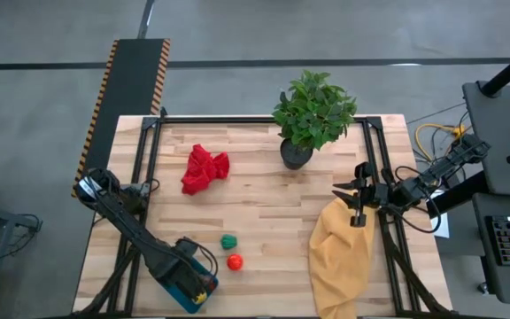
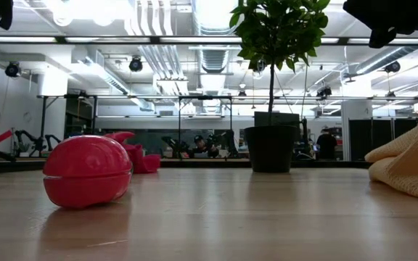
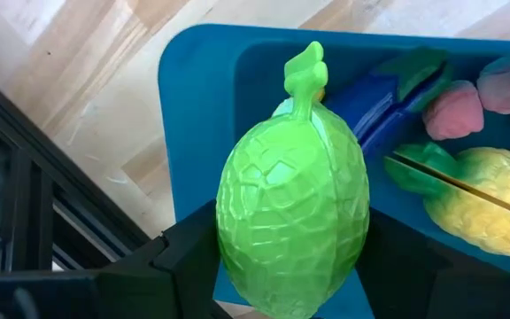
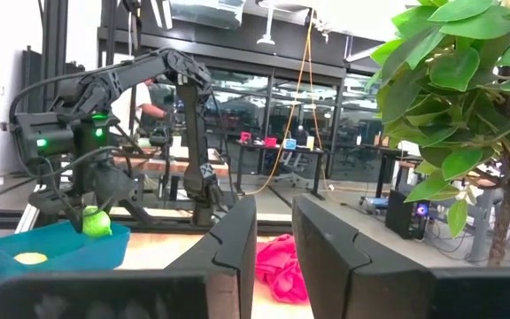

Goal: Pick and placing Produce into tupperware
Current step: Put the green melon into the blue bin, then put the green pepper into the blue bin

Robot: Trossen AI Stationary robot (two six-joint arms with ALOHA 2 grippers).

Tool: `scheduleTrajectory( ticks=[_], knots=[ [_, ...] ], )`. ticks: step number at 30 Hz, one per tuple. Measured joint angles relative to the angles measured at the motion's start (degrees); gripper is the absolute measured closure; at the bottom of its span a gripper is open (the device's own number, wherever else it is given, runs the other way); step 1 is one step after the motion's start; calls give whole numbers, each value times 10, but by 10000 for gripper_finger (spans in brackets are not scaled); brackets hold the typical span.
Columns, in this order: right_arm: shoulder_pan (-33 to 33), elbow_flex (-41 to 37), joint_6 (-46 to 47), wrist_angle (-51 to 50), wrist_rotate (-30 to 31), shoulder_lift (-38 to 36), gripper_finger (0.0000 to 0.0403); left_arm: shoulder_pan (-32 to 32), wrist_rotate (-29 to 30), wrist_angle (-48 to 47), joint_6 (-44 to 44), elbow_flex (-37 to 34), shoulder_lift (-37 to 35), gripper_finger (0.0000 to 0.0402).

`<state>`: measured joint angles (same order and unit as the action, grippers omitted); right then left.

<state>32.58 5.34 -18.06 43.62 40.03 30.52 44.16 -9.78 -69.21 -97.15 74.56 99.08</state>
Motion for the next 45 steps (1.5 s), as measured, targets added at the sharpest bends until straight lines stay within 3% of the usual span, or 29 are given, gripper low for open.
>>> scheduleTrajectory(
  ticks=[20,33,45],
  knots=[
    [0,0,1,-1,0,0,335,6,-2,26,7,-26,13,193],
    [0,0,1,-1,0,0,335,4,6,42,86,-25,7,109],
    [0,0,-6,2,0,0,335,-6,0,41,82,-7,-77,136]
  ],
)
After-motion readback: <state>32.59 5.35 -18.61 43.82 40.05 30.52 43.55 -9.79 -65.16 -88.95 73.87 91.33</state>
